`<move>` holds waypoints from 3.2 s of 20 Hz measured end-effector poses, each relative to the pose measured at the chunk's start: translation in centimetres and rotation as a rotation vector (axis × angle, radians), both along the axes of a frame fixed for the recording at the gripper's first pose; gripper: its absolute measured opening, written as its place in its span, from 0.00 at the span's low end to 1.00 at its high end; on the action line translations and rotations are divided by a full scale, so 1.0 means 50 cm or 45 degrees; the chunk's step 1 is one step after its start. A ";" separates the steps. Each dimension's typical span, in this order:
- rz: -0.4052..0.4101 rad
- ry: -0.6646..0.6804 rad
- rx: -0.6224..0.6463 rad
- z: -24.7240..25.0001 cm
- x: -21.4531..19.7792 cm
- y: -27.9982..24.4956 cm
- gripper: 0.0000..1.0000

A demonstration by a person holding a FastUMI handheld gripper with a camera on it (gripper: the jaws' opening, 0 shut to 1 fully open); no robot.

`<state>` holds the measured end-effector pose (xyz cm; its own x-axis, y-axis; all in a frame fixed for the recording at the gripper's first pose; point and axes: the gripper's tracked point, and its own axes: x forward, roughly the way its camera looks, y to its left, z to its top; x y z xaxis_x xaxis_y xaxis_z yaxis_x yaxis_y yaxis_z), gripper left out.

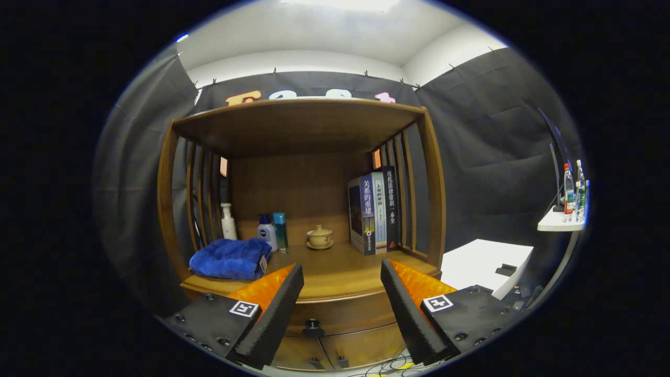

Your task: Pull open the drawer, take out the items inside it, and place them on the countertop above the cabinet.

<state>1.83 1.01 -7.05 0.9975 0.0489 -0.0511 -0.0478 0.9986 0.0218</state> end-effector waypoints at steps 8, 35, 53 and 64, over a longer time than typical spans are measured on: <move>0.069 0.049 -0.030 -0.136 0.046 0.030 0.98; 0.262 0.315 0.031 -0.425 0.125 0.090 0.74; 0.233 0.424 0.077 -0.458 0.086 0.061 0.62; 0.224 0.384 0.226 -0.416 0.126 0.099 0.55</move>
<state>8.12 5.94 -27.83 0.9145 0.2525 -0.3160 -0.1833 0.9551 0.2327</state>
